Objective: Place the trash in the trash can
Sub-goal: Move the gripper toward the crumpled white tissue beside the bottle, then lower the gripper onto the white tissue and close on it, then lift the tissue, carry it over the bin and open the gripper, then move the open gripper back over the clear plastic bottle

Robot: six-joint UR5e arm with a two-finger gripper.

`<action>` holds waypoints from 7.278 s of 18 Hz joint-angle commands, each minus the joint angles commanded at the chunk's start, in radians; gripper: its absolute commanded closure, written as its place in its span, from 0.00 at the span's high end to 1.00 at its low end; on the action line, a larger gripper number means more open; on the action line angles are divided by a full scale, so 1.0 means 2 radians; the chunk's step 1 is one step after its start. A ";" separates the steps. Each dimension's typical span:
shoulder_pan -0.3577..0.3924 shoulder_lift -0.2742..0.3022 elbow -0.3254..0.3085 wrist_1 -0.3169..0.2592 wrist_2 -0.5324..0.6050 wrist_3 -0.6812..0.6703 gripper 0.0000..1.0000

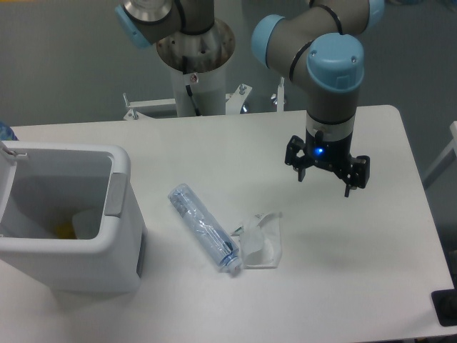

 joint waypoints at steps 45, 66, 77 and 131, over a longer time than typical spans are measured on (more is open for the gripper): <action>-0.116 -0.128 -0.068 0.153 0.073 -0.107 0.64; -0.099 -0.094 -0.021 0.146 0.002 -0.158 0.00; -0.090 -0.046 0.002 0.146 -0.150 -0.243 0.00; -0.097 0.031 -0.019 0.148 -0.265 -0.360 1.00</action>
